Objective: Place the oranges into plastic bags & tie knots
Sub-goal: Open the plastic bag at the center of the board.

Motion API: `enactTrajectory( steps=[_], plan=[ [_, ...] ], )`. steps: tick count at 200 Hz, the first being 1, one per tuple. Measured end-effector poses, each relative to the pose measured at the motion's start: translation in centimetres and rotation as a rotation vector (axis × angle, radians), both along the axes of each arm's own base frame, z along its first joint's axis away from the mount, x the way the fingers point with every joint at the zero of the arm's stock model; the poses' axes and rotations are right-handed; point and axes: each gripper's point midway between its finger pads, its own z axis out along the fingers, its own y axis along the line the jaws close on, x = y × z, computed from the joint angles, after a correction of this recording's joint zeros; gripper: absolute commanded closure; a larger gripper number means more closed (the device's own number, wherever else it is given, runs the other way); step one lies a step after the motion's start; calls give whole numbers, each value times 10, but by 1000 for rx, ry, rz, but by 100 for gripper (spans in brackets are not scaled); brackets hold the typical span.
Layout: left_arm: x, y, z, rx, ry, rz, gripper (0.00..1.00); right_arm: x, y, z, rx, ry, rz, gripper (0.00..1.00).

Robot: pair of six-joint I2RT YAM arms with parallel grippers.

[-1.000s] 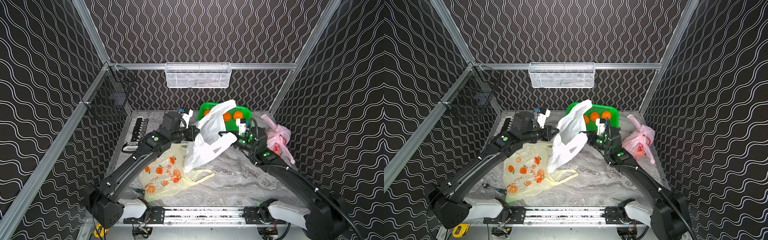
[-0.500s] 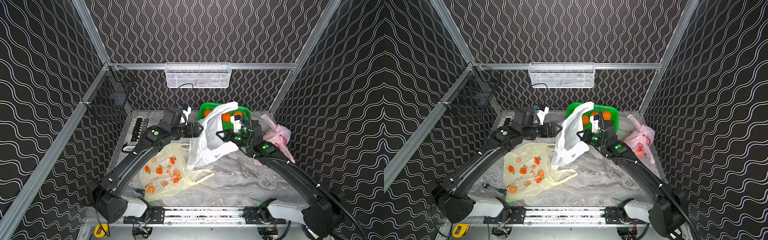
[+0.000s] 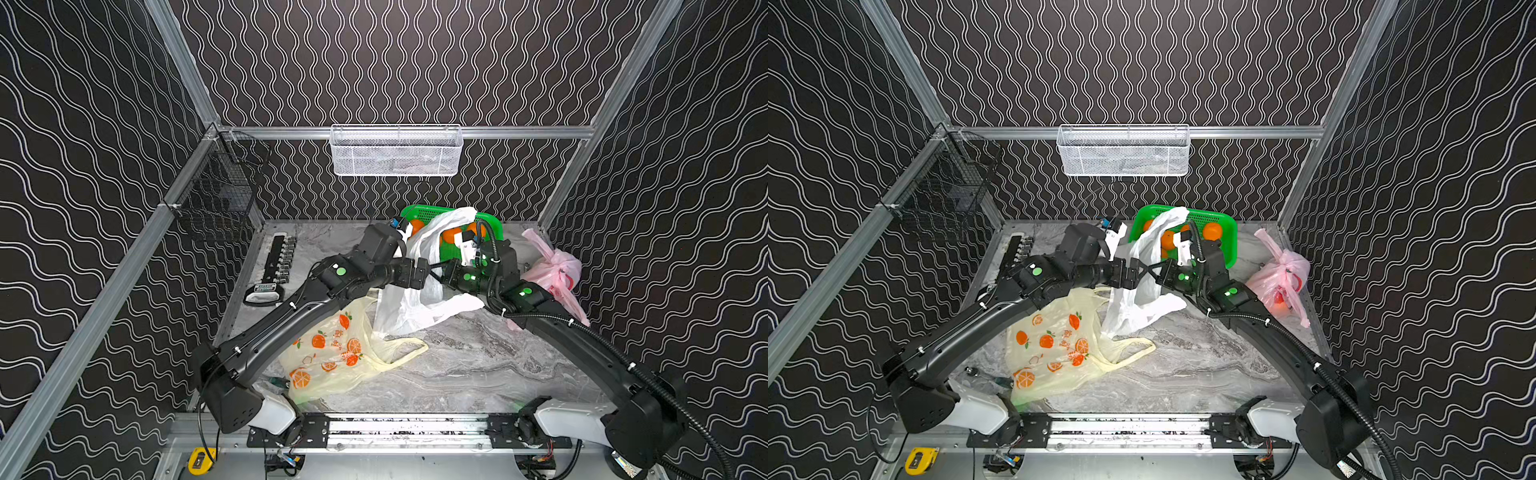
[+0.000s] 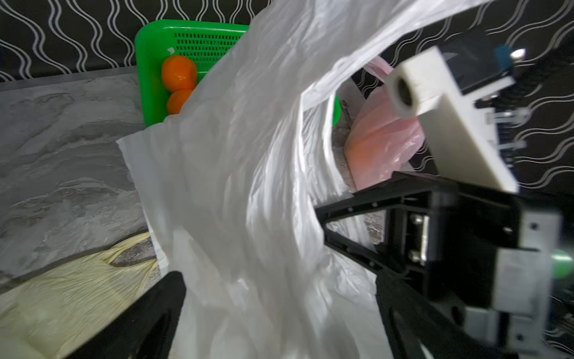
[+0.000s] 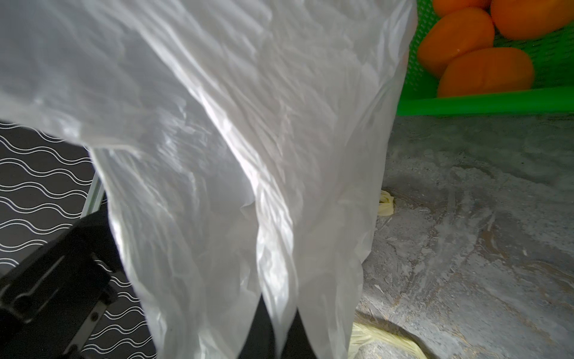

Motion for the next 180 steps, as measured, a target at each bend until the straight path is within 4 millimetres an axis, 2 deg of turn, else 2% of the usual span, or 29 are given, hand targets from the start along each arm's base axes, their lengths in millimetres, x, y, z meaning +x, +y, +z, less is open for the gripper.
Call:
enactTrajectory(
  steps=[16, 47, 65, 96, 125, 153, 180],
  plan=[
    [2, 1, -9, 44, -5, 18, 16, 0, 0, 0, 6, 7, -3, 100],
    [4, 6, -20, 92, -3, 48, 55, 1, -1, 0, 2, 7, -17, 100],
    [3, 13, -13, 95, -22, 68, 75, 4, -5, 1, -15, 7, -40, 100],
    [1, 27, 14, 100, -70, 102, 98, 8, -10, 14, -38, -17, -68, 100],
    [-2, 43, 38, 137, -97, 136, 100, 9, -12, 45, -20, -64, -78, 100],
    [-3, 65, 62, 159, -105, 179, 100, 8, -11, 65, -9, -78, -72, 100],
    [11, 108, 73, 155, -62, 271, 100, 6, -9, 66, -18, -38, -52, 100]
  ],
)
